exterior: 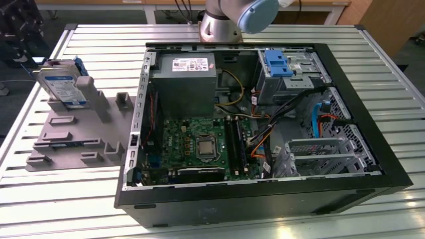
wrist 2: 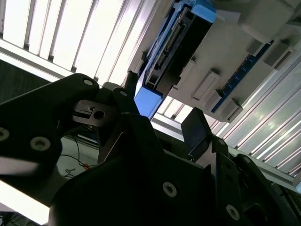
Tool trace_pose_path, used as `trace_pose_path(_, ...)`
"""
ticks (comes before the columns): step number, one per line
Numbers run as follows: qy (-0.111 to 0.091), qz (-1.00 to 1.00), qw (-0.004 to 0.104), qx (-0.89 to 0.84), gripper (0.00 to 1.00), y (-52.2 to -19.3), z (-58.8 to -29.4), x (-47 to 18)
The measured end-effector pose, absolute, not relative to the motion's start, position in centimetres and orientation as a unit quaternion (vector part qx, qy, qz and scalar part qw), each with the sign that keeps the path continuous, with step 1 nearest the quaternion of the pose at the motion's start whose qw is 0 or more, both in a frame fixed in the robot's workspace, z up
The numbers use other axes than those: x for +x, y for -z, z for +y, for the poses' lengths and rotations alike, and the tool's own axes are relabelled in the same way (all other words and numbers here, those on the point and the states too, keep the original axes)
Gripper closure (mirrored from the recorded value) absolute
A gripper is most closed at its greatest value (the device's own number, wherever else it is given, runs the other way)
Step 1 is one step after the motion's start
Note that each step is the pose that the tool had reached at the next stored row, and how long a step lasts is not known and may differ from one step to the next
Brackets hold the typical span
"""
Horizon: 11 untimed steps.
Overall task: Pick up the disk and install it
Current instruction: 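Pick up the disk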
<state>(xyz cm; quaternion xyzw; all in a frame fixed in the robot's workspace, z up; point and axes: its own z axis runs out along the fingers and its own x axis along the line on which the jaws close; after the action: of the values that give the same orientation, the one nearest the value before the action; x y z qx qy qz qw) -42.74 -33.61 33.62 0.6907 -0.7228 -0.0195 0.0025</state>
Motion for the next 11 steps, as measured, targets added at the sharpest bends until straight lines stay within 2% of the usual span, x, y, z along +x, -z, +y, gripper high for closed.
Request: trace_pose_path(11,0.017,-0.723,0.000,0.691,0.35,-32.0,-33.4,-43.2)
